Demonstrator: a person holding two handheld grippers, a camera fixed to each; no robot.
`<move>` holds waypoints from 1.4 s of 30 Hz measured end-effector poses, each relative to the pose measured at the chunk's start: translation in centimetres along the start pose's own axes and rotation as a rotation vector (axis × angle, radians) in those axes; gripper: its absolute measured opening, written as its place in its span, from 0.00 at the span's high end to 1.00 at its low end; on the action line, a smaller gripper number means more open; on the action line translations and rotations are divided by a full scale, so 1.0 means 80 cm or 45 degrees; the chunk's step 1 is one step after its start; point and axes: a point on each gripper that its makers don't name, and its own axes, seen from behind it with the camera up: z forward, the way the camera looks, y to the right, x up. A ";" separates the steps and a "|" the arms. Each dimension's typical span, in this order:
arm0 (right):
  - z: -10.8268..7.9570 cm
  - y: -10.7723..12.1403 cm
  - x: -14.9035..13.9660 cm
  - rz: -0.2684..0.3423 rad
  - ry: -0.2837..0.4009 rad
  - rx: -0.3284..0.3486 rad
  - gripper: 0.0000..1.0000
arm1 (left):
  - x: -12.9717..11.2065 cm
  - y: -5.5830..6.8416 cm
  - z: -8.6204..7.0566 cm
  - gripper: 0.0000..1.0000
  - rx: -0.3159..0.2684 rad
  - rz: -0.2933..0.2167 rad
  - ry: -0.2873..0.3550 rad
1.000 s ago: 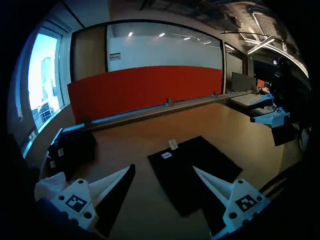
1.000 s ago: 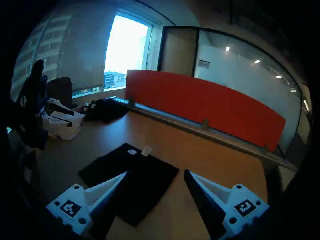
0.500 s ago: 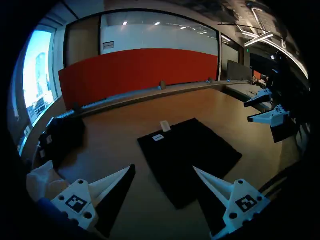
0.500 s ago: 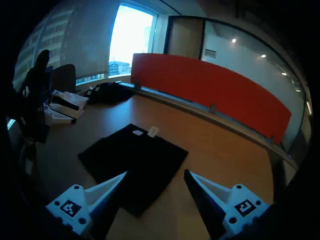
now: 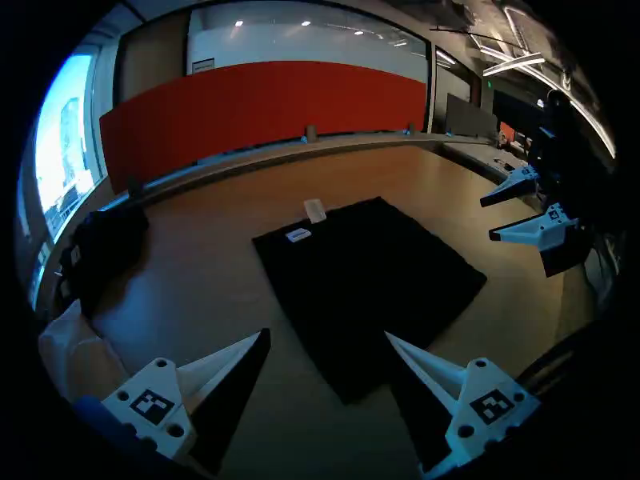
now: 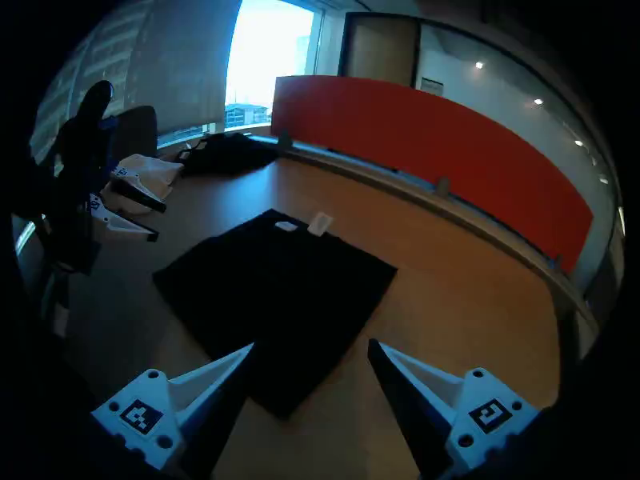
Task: Fold towel
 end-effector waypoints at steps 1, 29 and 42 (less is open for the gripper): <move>0.002 -0.001 -0.004 0.001 -0.008 0.004 0.00 | -0.004 0.001 0.002 0.05 -0.005 0.004 -0.010; 0.029 -0.035 -0.096 0.018 -0.208 0.095 0.01 | -0.093 0.032 0.035 0.05 -0.111 0.040 -0.262; 0.036 -0.043 -0.107 0.026 -0.249 0.141 0.13 | -0.098 0.037 0.039 0.07 -0.125 0.035 -0.298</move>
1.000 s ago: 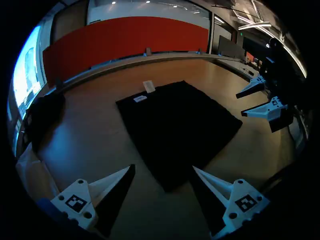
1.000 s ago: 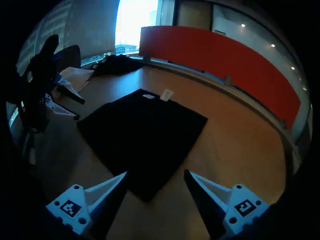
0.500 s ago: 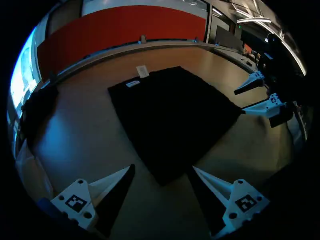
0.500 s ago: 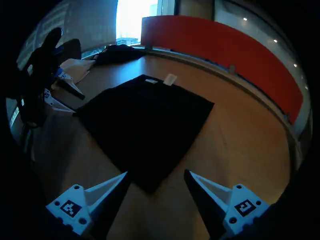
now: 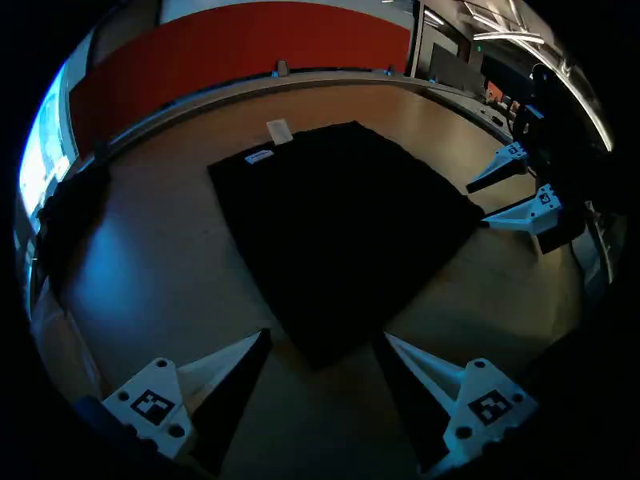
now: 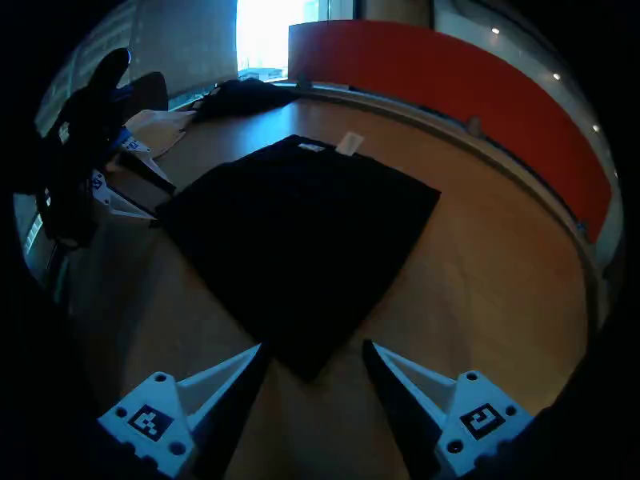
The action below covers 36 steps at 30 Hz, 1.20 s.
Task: Fold towel
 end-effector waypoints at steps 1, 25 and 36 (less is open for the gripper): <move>0.001 -0.001 -0.001 0.001 0.000 0.002 0.14 | 0.000 0.000 0.000 0.07 0.001 0.001 -0.001; 0.003 -0.005 0.000 0.023 -0.009 0.044 0.63 | -0.001 -0.005 0.003 0.43 0.077 0.001 -0.042; 0.002 -0.010 0.003 0.042 -0.010 0.060 0.83 | 0.001 0.001 0.005 0.86 0.114 -0.021 -0.049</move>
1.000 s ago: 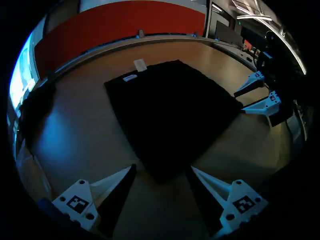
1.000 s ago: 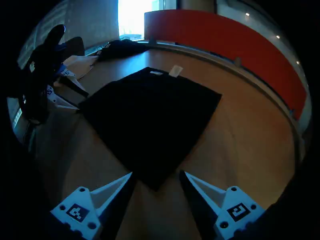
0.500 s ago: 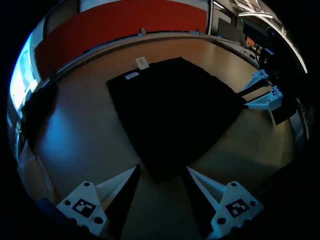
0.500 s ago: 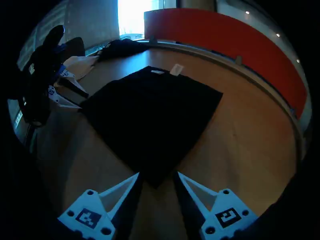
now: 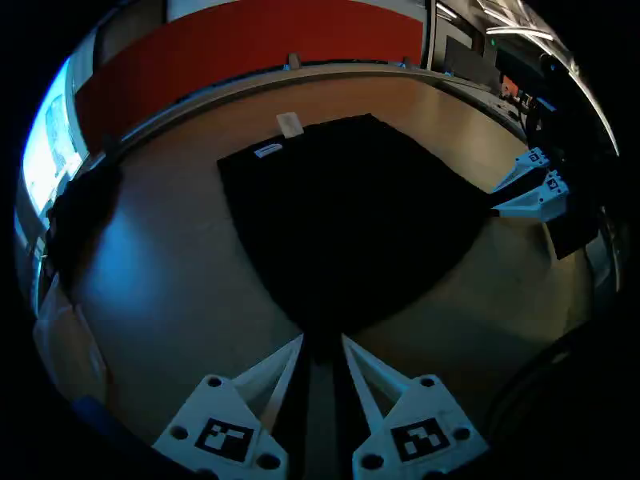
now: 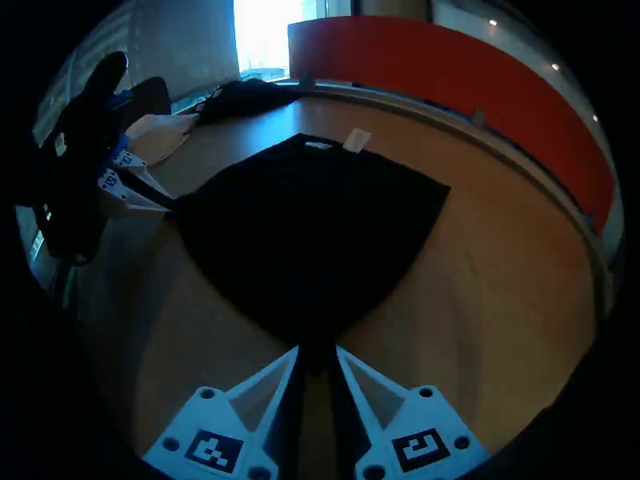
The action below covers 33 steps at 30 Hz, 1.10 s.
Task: Fold towel
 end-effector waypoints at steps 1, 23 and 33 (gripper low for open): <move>0.000 0.000 0.001 0.006 0.003 0.001 0.83 | 0.000 0.000 0.000 0.88 0.003 -0.005 0.000; -0.048 0.005 0.032 0.011 0.050 -0.018 0.84 | 0.024 0.019 -0.037 0.89 -0.034 -0.158 -0.001; -0.087 0.005 0.055 -0.017 0.085 -0.035 0.84 | 0.050 0.027 -0.078 0.89 -0.036 -0.208 0.011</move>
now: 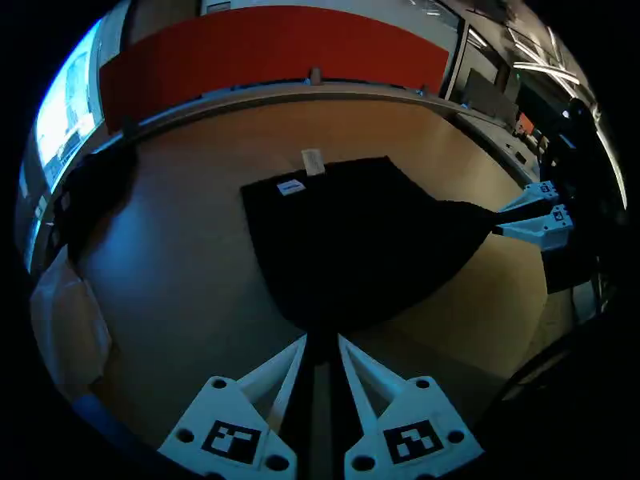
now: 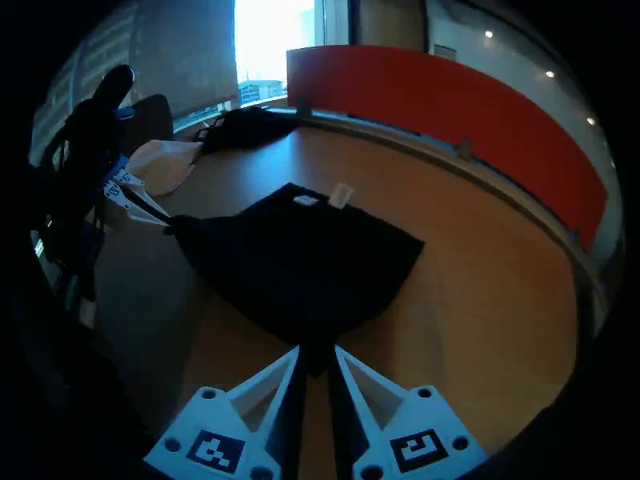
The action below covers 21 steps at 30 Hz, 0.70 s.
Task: Fold towel
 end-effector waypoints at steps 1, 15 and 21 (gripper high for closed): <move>-0.004 0.000 0.002 -0.003 0.002 -0.002 0.84 | 0.002 0.002 -0.004 0.89 0.000 -0.003 0.001; -0.055 -0.001 0.035 -0.031 0.029 -0.008 0.84 | 0.026 0.018 -0.052 0.89 -0.019 -0.036 0.008; -0.069 -0.005 0.042 -0.036 0.028 -0.010 0.84 | 0.035 0.022 -0.063 0.89 -0.026 -0.047 0.014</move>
